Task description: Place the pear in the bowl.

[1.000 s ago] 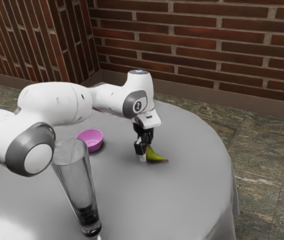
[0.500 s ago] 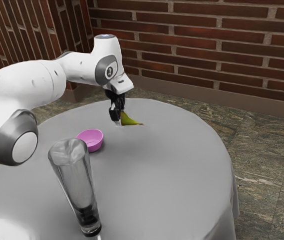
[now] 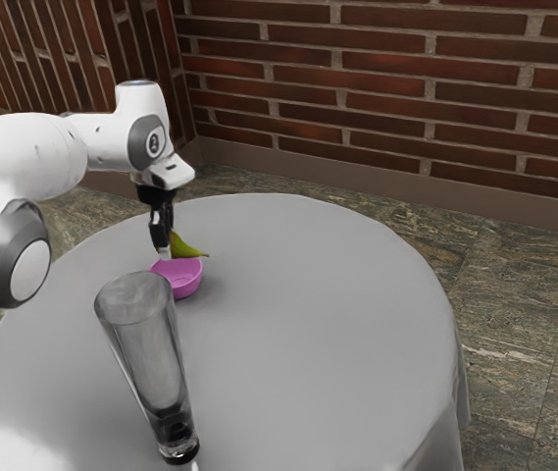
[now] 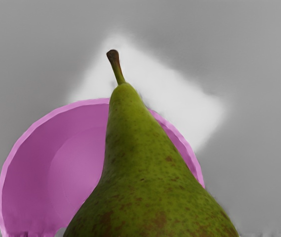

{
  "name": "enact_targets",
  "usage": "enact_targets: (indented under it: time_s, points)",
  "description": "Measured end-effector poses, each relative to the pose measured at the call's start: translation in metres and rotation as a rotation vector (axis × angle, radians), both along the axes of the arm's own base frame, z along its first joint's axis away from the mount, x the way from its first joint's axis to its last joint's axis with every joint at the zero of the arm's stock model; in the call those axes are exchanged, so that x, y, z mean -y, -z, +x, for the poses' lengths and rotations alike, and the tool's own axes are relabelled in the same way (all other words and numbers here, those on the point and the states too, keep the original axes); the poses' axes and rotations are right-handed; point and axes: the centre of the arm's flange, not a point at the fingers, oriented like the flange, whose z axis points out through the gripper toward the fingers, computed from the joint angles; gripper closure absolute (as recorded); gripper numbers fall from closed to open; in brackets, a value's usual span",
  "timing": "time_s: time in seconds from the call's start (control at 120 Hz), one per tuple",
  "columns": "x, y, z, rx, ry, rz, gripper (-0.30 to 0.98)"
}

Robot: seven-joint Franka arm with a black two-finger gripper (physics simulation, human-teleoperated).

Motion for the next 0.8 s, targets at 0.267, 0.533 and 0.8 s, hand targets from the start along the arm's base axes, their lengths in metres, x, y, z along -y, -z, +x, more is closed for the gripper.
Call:
enact_targets:
  time_s: [0.267,0.533,0.8]
  points:
    - [-0.014,0.033,0.0,-0.017,-0.036,-0.018,0.43]
    - [-0.015,0.035,0.001,-0.008,-0.04,-0.033,0.16]
    - [0.027,-0.144,-0.023,0.153,-0.005,-0.029,0.04]
